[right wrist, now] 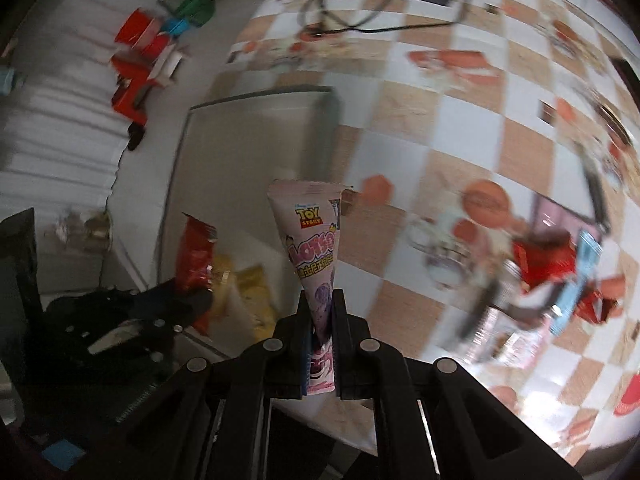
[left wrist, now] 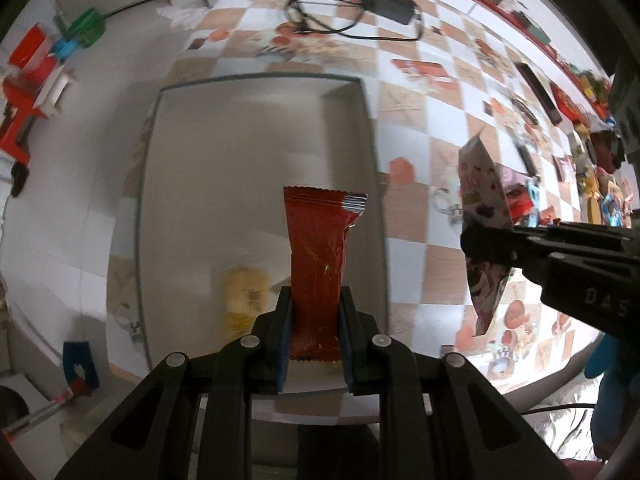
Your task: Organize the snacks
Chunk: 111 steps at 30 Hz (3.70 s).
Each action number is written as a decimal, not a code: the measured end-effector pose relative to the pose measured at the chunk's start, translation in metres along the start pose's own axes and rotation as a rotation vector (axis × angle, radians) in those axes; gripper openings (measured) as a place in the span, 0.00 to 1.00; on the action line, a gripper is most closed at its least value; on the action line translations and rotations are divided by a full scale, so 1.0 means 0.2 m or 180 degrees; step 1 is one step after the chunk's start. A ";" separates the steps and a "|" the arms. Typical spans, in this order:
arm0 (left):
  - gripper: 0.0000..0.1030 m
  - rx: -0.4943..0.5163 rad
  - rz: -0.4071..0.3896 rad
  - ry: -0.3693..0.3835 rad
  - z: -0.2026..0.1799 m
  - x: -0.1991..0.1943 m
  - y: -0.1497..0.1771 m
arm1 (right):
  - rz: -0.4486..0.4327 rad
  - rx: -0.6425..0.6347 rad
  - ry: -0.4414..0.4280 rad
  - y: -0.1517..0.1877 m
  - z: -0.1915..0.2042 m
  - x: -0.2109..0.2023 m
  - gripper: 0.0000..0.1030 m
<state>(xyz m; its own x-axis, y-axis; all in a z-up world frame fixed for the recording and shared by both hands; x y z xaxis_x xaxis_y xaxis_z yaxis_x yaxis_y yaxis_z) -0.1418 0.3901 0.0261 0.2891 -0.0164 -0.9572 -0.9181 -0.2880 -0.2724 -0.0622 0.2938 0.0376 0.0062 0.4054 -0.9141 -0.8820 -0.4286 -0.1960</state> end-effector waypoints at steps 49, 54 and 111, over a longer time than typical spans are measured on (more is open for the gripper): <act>0.78 0.0860 0.0405 0.0034 -0.58 0.22 -0.04 | 0.0281 0.1780 0.0986 0.59 -1.04 -0.07 0.99; 0.78 0.1019 0.0502 0.0060 -0.73 0.27 0.00 | 0.0191 0.2147 0.0985 0.61 -1.25 -0.15 0.99; 0.79 0.1154 0.0907 -0.0073 -0.94 0.45 0.16 | -0.0169 0.1818 0.0941 0.53 -1.43 -0.25 0.93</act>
<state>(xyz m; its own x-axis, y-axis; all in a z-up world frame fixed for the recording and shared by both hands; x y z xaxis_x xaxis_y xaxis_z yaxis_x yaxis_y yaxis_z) -0.0932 0.1995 -0.0502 0.0089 -0.0239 -0.9997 -0.9969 0.0784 -0.0108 -0.0221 -0.0034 -0.0384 0.1143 0.1396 -0.9836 -0.9883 0.1163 -0.0984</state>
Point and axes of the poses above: each gripper's, at about its wrist camera, not at the fingertips, and x roughly the way its jaws point, z to its left, y to its underside, the point moved 8 cm from there along x, roughly the way its jaws point, and after that the axes turned 10 degrees about -z, right-handed, at the moved point
